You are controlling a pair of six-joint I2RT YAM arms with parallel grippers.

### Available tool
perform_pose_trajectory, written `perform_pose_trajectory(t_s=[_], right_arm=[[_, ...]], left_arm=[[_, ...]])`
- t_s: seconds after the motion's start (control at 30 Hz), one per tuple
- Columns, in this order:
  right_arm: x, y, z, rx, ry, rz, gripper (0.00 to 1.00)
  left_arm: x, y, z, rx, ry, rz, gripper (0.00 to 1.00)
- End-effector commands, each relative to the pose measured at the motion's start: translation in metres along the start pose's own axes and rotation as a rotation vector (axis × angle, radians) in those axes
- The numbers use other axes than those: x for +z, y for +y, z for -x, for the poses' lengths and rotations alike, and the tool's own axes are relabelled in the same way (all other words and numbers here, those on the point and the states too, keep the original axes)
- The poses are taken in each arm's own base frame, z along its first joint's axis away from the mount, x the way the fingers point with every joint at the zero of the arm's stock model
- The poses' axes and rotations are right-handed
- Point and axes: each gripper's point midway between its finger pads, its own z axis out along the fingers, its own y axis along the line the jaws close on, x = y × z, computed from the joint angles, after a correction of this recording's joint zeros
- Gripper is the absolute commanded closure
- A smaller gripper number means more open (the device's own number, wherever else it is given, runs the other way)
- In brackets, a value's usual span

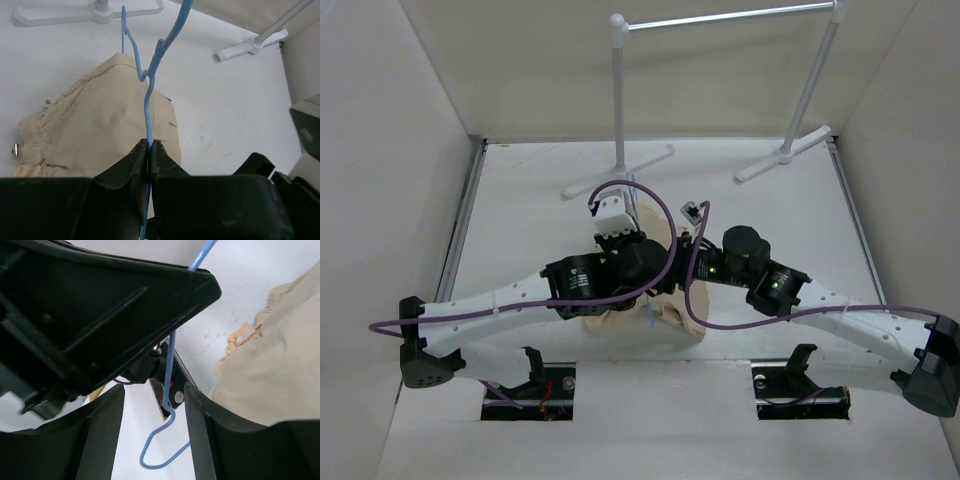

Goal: Place the trousers on the hanger
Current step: Place the hanger at the clothesline.

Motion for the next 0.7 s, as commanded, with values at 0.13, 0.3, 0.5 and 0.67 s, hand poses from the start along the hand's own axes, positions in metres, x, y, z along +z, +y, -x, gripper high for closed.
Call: perform_pose_trajectory(t_s=[0.13,0.3,0.5,0.67], right_arm=[[0.002,0.027,0.026,-0.043,-0.097,0.073,0.71],[-0.011,0.043,0.041,-0.012,-0.173,0.108,0.92],[-0.034,0.072,0.071,0.022,-0.249,0.195,0.96],[-0.042,0.067,0.098,0.025,-0.298,0.190,0.97]], left_arm=[[-0.016,-0.024,0.044,-0.126,-0.074,-0.084,1.00],[-0.015,-0.024,0.046,-0.136,-0.076,-0.087,0.96],[-0.008,-0.035,0.067,-0.232,-0.084,-0.144,0.64],[-0.006,-0.057,0.101,-0.275,-0.128,-0.248,0.40]])
